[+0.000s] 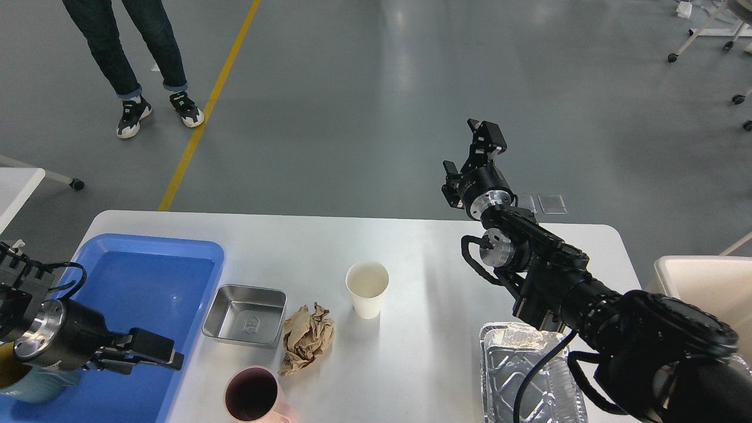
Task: Tidy desktop
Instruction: 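Bring the left gripper in toward the pink mug, then grasp the pink mug with the left gripper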
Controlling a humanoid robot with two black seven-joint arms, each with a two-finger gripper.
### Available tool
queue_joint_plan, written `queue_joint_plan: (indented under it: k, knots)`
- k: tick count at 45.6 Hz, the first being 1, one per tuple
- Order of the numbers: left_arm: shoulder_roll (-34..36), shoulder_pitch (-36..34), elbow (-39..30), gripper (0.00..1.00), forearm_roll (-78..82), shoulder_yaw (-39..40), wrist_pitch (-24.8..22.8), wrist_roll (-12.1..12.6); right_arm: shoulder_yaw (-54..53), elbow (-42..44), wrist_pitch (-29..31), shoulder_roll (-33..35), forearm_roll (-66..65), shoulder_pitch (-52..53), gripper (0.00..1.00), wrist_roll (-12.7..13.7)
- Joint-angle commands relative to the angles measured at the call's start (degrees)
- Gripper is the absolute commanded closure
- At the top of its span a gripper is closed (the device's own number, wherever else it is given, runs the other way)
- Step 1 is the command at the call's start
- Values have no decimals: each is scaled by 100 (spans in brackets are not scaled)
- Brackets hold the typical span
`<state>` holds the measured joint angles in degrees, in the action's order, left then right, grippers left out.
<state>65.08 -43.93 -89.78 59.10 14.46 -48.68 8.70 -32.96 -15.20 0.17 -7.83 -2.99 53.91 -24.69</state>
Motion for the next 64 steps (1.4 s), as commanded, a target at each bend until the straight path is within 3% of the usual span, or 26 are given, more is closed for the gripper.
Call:
queue_joint_plan:
  k: [1,37,45,48,51,58,60,64]
  knots:
    - [-373,16,22,2,84,-22,16,132,0,0,0,-8,0,5,0,-1]
    - [-1771,68,760,2,550,-119,34,334,0,9,-9,19,0,-4,0,-1]
    - [-1920,95,778,2,577,-119,25,536,-9,9,-9,19,9,5,0,-1]
    - [-1929,86,778,12,664,-119,25,589,0,9,-9,28,9,5,0,-1]
    - [-1938,86,778,35,848,-110,-1,598,-9,9,-9,45,9,5,0,-1]
    - [-2026,112,796,38,954,-119,-28,606,-9,9,-9,63,9,5,0,-1]
    - [-2113,139,839,43,972,-119,-19,606,-9,9,-9,63,9,5,0,-1]
    - [-2210,156,892,63,1095,-145,-19,633,-9,9,-17,63,9,5,0,-1]
